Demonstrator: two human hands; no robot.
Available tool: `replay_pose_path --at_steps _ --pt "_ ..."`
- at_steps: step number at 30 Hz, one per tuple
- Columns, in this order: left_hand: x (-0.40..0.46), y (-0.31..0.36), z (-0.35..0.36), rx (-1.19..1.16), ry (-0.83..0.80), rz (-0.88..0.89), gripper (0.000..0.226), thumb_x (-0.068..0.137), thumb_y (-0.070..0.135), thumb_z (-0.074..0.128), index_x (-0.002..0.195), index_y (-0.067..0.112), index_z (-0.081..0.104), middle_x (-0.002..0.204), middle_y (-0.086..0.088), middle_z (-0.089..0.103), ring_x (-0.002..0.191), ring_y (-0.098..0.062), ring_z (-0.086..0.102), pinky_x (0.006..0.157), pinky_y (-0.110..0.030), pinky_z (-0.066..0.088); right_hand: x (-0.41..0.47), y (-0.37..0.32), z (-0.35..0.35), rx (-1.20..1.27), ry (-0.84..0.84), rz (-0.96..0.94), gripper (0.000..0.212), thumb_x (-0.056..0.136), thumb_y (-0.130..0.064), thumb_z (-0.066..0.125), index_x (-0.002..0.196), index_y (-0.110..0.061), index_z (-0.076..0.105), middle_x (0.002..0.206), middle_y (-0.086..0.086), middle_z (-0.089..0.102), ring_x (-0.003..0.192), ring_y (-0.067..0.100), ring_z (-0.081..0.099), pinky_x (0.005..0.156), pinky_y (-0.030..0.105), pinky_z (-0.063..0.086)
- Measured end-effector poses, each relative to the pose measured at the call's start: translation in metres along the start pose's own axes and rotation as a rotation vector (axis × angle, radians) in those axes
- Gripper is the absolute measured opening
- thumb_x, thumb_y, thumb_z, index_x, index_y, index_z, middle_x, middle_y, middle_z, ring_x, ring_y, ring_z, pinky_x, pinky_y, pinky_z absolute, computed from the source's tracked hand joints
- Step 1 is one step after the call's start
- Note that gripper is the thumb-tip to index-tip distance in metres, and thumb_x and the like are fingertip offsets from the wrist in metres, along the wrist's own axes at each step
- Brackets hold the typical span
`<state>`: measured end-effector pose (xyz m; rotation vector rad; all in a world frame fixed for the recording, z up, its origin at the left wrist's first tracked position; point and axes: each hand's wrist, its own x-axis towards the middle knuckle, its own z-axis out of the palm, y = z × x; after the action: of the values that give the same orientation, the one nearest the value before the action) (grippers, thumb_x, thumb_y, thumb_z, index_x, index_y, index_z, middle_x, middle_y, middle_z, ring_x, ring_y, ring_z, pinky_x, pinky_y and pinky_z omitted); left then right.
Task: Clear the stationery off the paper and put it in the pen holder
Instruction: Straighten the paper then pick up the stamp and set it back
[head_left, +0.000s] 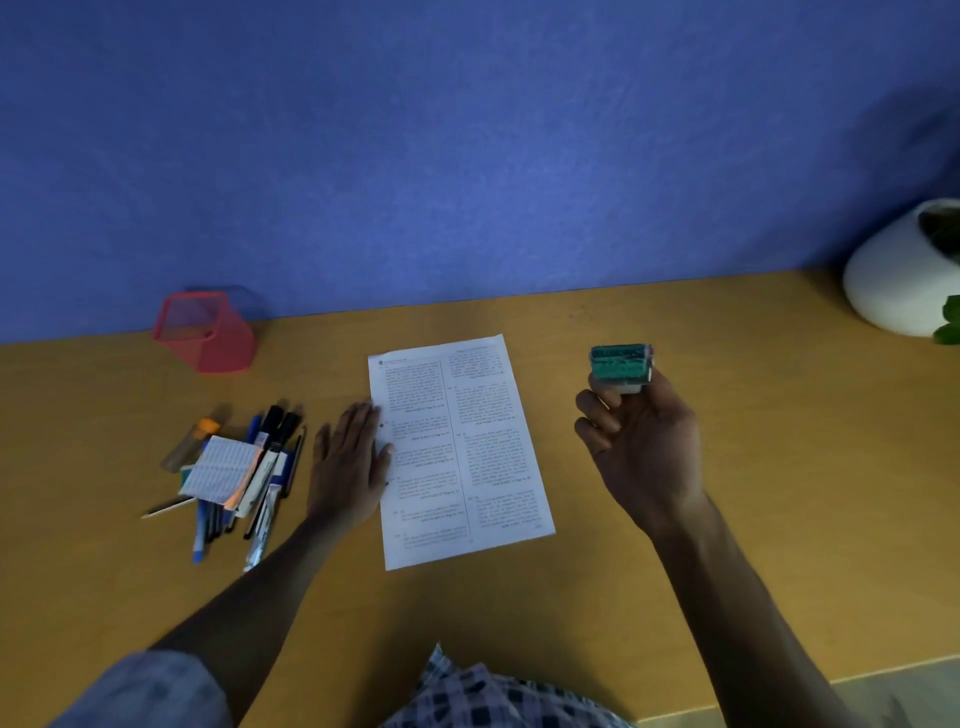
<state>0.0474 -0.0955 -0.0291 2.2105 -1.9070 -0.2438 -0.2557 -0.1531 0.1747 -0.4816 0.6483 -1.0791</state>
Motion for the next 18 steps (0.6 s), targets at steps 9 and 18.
replay_pose_path --at_steps 9,18 --pt "0.000 -0.001 -0.001 -0.018 -0.001 0.010 0.061 0.098 0.046 0.022 0.151 0.015 0.025 0.159 -0.004 0.025 0.148 -0.020 0.016 0.120 -0.050 0.013 -0.024 0.048 -0.058 -0.919 0.206 -0.236 0.018 0.103 -0.019 0.043 0.093 -0.015 0.056 0.071 -0.011 0.051 0.057 0.007 0.040 0.051 0.022 0.033" --pt "0.001 -0.001 -0.001 -0.013 0.008 0.008 0.061 0.098 0.045 0.023 0.150 0.014 0.026 0.158 -0.005 0.026 0.149 -0.020 0.016 0.120 -0.050 0.015 -0.046 0.097 -0.087 -1.854 0.019 -0.359 0.021 0.100 -0.036 0.044 0.102 -0.018 0.055 0.093 -0.005 0.064 0.063 0.008 0.054 0.046 0.023 0.035"
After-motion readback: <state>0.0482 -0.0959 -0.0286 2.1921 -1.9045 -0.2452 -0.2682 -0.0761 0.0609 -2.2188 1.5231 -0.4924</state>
